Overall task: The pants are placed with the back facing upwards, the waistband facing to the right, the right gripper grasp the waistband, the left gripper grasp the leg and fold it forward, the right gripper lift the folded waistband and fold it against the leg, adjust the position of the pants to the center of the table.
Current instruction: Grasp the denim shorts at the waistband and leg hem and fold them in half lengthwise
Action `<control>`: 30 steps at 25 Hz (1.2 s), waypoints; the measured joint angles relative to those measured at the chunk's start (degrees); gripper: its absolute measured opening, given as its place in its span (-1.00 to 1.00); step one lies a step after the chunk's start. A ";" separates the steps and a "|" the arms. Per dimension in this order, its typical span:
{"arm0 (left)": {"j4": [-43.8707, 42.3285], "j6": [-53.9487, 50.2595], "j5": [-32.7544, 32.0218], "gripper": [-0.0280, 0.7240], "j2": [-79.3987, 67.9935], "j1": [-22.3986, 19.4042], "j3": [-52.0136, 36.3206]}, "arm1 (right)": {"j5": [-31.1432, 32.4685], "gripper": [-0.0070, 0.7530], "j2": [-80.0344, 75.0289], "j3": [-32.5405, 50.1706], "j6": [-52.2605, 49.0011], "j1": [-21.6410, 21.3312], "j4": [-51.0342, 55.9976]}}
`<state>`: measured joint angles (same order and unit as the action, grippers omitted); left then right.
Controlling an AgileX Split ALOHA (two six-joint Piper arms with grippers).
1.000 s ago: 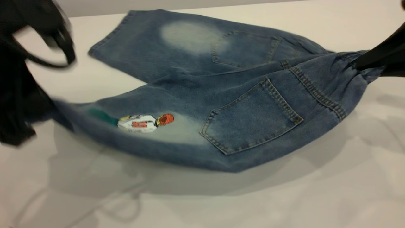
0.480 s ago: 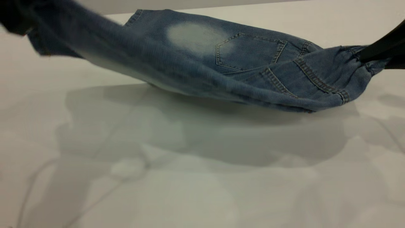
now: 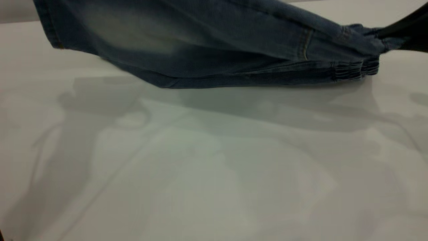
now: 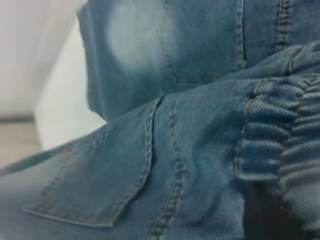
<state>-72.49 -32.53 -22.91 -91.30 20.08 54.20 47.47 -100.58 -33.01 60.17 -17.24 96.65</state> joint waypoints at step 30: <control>-2.78 -1.02 4.10 -0.87 -19.38 -0.06 15.57 | -0.72 -0.88 -11.50 -9.33 -23.08 0.07 3.34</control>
<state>-75.28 -33.54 -18.80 -110.69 20.01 69.77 46.74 -112.07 -42.34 37.10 -17.18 99.99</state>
